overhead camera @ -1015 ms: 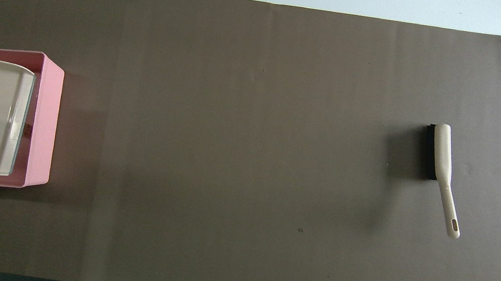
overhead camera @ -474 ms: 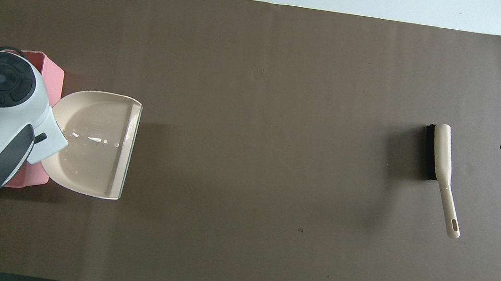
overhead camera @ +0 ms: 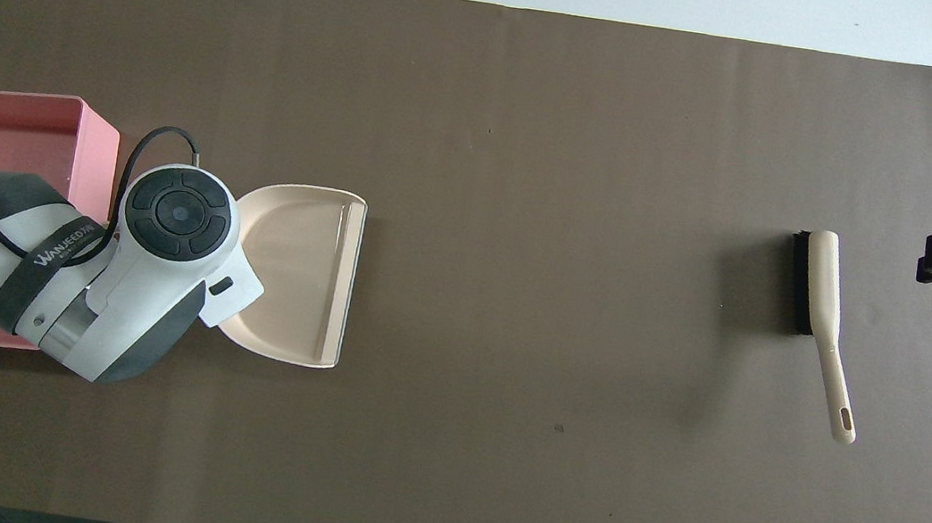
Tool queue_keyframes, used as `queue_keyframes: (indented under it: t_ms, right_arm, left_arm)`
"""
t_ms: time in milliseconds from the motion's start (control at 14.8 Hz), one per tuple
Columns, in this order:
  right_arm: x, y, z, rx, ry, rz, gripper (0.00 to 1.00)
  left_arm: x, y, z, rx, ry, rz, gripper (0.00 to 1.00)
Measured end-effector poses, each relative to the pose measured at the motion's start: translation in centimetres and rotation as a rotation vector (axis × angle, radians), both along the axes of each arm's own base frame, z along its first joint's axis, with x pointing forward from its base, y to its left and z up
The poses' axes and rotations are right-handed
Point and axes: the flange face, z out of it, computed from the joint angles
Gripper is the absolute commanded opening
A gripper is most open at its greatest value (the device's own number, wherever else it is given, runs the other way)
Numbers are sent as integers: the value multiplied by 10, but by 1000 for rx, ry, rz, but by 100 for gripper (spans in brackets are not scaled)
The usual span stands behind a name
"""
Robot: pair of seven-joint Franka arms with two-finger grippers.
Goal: Clean e-waste and dump in bin
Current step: 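Lower the dustpan back onto the table beside the bin with the left gripper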
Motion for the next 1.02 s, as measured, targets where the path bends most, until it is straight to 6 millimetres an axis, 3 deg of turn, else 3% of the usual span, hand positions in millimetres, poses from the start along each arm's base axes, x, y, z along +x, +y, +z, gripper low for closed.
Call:
queue_keyframes:
  t_ms: [677,744,812,947,1015]
  right_arm:
    - [0,0,0,0,-3,4,100]
    - [0,0,0,1,-3,4,100]
    - [0,1,0,11,-4,4,100]
    - [0,6,0,61,-7,5,100]
    - [1,8,0,75,-8,5,100]
  left_arm:
    - [5,-13,-45,-22,-4,19,1]
    - [6,-12,-44,-22,-4,20,8]
    - [6,-12,-44,-22,-4,20,33]
    - [5,-13,-44,-22,-4,19,62]
    - [5,-14,-44,-22,-4,17,83]
